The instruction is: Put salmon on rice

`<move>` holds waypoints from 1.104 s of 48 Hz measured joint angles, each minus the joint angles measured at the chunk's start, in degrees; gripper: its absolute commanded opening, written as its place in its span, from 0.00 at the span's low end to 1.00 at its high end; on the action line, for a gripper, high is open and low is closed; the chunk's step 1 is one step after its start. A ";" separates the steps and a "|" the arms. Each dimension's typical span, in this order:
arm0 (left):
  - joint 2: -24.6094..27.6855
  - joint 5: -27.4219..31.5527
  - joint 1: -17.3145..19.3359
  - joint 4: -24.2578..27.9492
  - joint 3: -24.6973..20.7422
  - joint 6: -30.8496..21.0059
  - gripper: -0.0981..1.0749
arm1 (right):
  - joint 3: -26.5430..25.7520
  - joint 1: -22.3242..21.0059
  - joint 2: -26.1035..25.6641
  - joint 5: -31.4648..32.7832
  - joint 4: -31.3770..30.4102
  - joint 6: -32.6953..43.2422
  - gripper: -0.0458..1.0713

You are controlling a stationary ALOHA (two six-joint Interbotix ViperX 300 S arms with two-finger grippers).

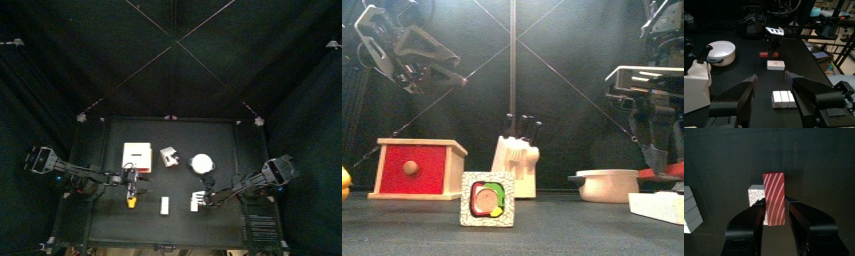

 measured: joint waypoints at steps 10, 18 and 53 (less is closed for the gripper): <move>0.00 -0.09 0.00 0.00 0.00 -0.09 0.82 | -2.64 1.23 0.70 1.76 0.62 0.79 0.67; 0.00 0.00 0.00 0.00 0.09 -0.09 0.82 | -2.72 1.58 1.85 1.93 4.22 0.88 0.67; 0.00 -0.09 0.00 0.09 0.09 0.00 0.82 | -5.98 1.85 5.63 2.55 4.83 0.79 0.67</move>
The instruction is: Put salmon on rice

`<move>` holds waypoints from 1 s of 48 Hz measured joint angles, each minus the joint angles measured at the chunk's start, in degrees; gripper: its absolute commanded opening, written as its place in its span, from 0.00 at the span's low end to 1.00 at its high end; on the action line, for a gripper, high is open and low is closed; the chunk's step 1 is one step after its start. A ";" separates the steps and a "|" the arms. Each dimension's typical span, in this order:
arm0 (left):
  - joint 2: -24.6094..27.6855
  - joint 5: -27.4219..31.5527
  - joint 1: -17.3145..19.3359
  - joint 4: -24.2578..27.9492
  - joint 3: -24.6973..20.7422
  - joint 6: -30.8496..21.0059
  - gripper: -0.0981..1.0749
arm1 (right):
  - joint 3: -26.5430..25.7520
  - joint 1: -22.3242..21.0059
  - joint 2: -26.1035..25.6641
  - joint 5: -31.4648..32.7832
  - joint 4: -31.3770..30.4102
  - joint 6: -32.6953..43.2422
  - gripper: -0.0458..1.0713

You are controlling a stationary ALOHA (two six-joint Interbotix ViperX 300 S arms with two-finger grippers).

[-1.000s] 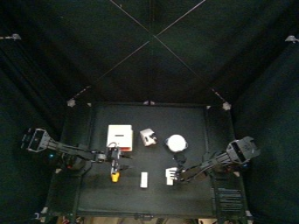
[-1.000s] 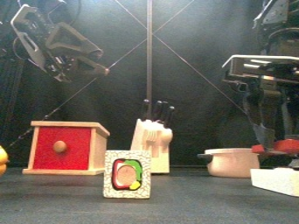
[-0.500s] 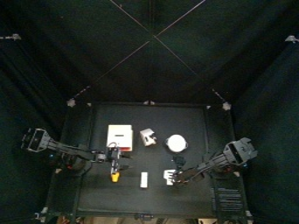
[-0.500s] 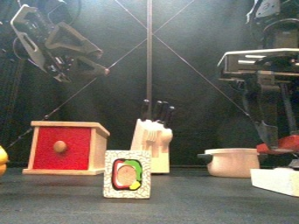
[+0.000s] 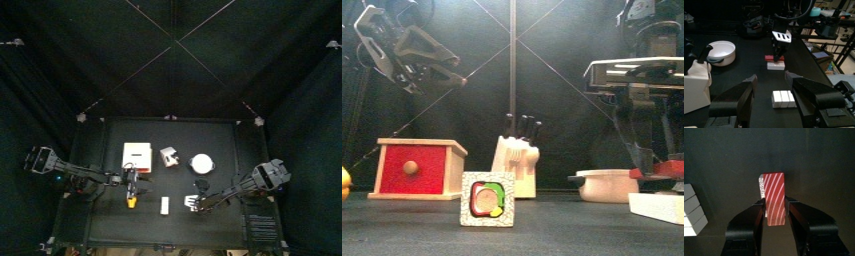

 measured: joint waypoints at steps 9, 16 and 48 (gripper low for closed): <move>0.00 0.09 0.00 0.00 0.00 0.00 0.82 | -0.18 0.18 0.53 0.09 0.18 -0.18 0.67; -0.09 0.09 0.00 0.18 0.00 0.09 0.82 | -0.44 0.26 0.97 0.09 0.26 -0.70 0.67; -0.09 0.09 0.26 0.26 -0.09 0.09 0.82 | -0.44 0.26 1.41 -0.53 0.70 -1.32 0.67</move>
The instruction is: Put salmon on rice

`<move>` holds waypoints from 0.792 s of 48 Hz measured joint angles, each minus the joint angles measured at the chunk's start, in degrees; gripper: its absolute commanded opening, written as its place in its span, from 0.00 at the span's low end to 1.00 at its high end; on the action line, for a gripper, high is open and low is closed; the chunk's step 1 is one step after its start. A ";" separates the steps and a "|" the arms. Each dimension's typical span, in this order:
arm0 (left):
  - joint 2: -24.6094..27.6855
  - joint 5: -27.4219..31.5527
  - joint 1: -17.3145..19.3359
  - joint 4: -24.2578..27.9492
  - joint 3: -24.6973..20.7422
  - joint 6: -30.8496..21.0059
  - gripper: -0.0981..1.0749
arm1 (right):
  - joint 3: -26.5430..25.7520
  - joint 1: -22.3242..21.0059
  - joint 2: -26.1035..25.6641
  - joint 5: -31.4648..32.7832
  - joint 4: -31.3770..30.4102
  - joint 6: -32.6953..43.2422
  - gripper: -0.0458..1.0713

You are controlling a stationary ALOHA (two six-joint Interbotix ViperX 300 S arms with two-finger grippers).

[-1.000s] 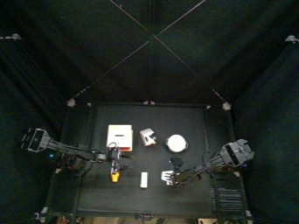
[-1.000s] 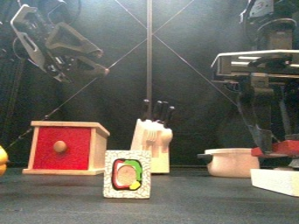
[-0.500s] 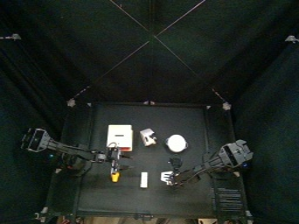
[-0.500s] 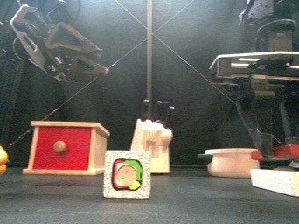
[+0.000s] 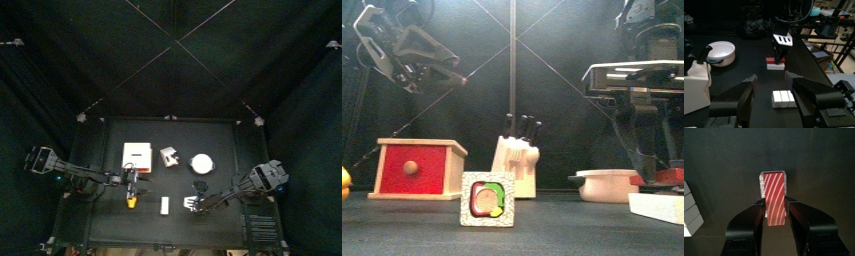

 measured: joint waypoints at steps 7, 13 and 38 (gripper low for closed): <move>0.00 0.00 0.09 0.09 0.09 0.00 0.82 | 0.00 0.00 0.35 -0.09 0.00 0.00 0.68; 0.00 0.00 0.09 0.00 0.09 0.00 0.82 | 0.00 0.00 0.70 -0.62 0.09 0.00 0.68; 0.00 0.00 0.09 0.09 0.09 0.00 0.82 | 0.00 -0.26 0.88 -1.67 0.26 -0.53 0.68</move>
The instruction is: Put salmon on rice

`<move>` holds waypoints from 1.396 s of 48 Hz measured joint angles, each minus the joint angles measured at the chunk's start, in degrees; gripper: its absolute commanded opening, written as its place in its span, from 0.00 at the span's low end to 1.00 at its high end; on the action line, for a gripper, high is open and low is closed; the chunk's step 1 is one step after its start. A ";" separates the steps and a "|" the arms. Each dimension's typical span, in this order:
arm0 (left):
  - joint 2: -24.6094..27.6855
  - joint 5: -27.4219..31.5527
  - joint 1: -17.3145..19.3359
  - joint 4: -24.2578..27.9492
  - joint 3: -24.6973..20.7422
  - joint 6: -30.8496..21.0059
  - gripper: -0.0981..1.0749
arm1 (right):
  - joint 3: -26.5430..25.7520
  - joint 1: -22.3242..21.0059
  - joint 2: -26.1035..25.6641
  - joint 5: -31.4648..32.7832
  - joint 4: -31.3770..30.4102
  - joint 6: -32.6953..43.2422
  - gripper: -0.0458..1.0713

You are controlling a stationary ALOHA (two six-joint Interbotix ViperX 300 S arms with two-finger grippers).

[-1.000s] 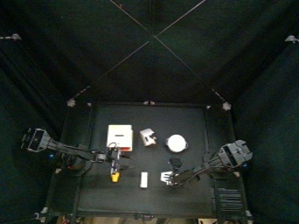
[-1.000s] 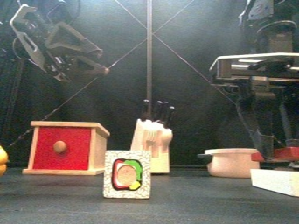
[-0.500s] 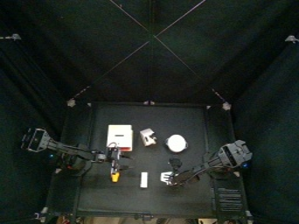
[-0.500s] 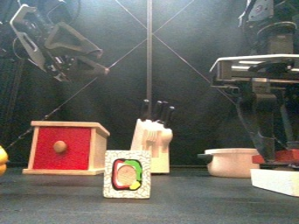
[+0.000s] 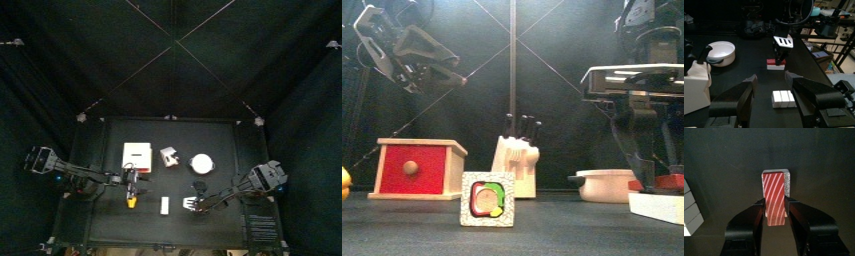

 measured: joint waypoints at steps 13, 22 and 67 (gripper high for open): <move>0.00 0.00 0.00 0.00 0.00 -0.09 0.82 | 0.00 0.00 0.09 0.00 0.09 0.00 0.70; 0.09 0.00 0.09 0.00 0.00 -0.09 0.82 | 0.00 -0.09 0.09 0.44 -0.09 -0.09 0.77; 0.09 0.00 0.09 0.00 0.00 -0.09 0.82 | -3.08 1.41 -1.23 9.93 -2.11 -1.41 0.81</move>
